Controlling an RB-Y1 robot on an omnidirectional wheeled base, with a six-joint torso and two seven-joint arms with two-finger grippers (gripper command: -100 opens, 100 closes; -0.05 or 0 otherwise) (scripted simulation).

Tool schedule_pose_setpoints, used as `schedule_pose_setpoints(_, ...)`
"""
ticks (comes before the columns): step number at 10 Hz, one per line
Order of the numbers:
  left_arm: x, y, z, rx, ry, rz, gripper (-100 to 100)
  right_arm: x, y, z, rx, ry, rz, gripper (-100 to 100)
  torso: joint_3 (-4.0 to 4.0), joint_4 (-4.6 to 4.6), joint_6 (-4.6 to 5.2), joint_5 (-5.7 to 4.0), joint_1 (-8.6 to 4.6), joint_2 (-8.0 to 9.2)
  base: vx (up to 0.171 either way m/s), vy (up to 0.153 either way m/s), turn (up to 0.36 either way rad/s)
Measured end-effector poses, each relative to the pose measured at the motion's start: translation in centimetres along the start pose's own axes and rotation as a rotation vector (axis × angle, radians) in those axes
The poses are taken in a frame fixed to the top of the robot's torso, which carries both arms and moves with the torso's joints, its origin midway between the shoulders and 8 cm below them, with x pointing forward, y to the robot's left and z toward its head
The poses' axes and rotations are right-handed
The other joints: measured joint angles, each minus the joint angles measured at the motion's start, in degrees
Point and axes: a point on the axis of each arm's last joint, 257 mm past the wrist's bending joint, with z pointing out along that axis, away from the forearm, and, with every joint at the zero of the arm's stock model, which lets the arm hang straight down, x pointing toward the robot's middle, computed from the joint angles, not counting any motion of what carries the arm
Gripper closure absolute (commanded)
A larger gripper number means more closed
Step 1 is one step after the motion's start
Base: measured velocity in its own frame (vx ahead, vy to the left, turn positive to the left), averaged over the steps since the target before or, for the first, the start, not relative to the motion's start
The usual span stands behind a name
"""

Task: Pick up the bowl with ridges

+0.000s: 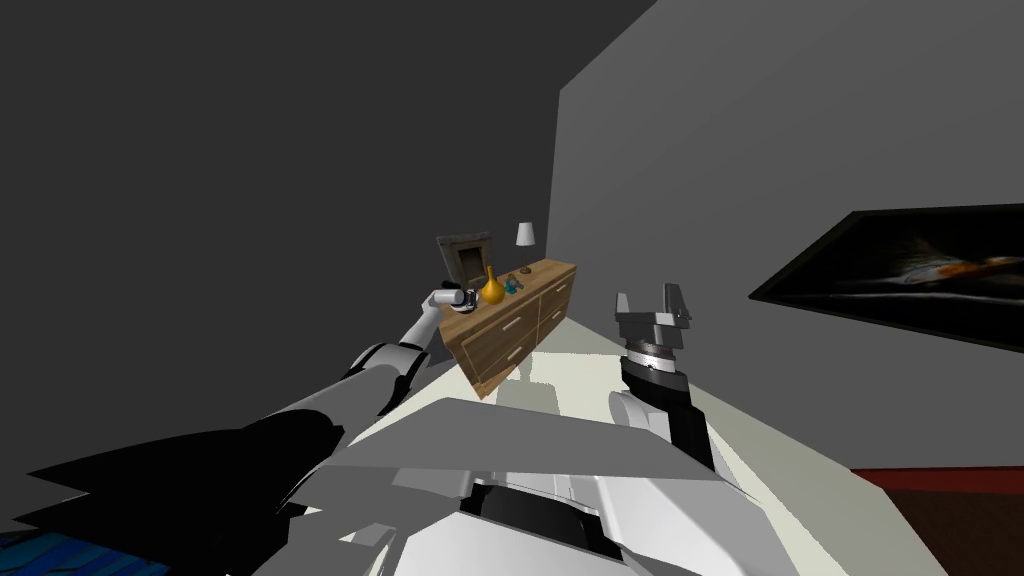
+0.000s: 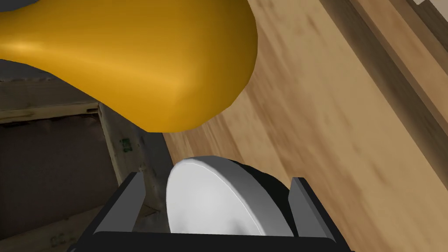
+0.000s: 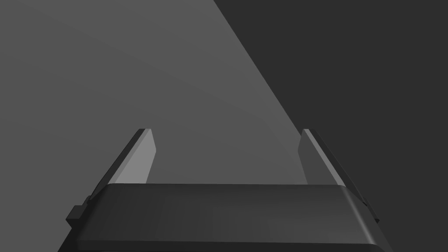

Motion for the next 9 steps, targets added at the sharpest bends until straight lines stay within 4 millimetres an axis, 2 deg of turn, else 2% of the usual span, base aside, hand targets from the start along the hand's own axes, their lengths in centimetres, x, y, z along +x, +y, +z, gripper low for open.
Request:
schedule_pose_setpoints(1,-0.6,-0.2,-0.1,-0.027,-0.008,-0.007,-100,0.0,0.0,0.0,0.000,0.000,0.000,0,0.00,0.01,0.00,-0.01,-0.01,-0.01,0.013,-0.010,0.007)
schedule_pose_setpoints(3,-1.2,1.0,-0.1,-0.082,-0.019,-0.017,-100,0.0,0.0,0.0,0.000,0.000,0.000,0,0.01,0.00,0.00,0.01,0.01,0.02,0.007,-0.006,0.006)
schedule_pose_setpoints(9,-4.0,2.4,-1.3,-0.250,-0.062,-0.069,-100,0.0,0.0,0.0,0.000,0.000,0.000,0,-0.01,-0.01,0.00,0.00,-0.01,-0.01,0.016,-0.013,0.009)
